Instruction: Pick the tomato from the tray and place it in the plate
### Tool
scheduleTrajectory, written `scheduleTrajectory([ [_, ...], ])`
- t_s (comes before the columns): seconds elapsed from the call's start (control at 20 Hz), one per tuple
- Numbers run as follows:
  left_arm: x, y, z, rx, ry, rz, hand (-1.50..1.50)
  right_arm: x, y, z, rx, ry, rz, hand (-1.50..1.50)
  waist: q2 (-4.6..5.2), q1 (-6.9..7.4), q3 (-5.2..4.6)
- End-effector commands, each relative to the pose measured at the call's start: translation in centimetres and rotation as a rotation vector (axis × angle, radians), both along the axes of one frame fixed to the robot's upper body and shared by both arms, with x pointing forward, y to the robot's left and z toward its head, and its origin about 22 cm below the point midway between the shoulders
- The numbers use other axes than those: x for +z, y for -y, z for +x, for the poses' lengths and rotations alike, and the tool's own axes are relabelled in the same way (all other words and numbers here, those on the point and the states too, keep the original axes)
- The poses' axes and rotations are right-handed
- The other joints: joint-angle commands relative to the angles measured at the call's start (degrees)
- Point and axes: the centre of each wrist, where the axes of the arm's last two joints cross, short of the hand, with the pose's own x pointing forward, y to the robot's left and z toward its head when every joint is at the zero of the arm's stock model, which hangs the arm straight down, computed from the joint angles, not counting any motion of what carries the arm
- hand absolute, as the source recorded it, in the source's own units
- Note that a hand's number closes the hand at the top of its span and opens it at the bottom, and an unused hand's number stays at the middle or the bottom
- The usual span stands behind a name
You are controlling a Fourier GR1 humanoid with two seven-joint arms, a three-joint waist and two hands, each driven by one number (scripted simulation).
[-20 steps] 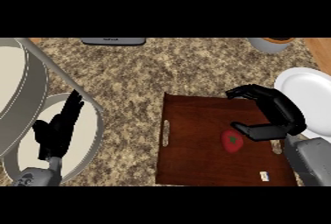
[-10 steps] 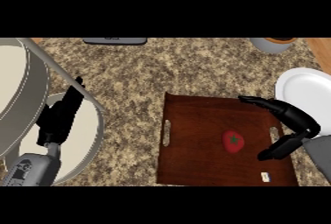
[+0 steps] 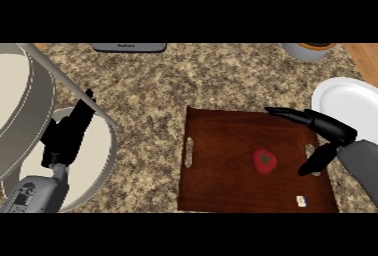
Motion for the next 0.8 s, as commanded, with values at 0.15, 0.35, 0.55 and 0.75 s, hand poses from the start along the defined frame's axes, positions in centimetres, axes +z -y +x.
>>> scheduleTrajectory([
  [0.15,-0.1,-0.6,0.0,0.015,-0.008,-0.005,0.0,0.1,-0.4,0.9,0.179,-0.024,-0.14,-1.5,-0.26,-0.63,-0.06],
  [0.35,0.4,-0.7,0.7,0.023,0.002,0.005,0.0,0.4,-2.6,2.1,0.157,0.067,-0.254,-1.5,-0.32,-0.88,-0.08],
  [0.55,0.1,-0.1,1.3,0.024,-0.006,-0.006,0.0,0.2,-1.6,1.5,0.194,0.047,-0.344,-1.5,-0.36,-1.33,-0.1],
  [0.75,0.2,0.3,0.5,0.02,-0.011,-0.012,0.0,-2.1,-3.6,0.7,0.202,0.087,-0.422,-1.5,-0.37,-1.2,-0.09],
])
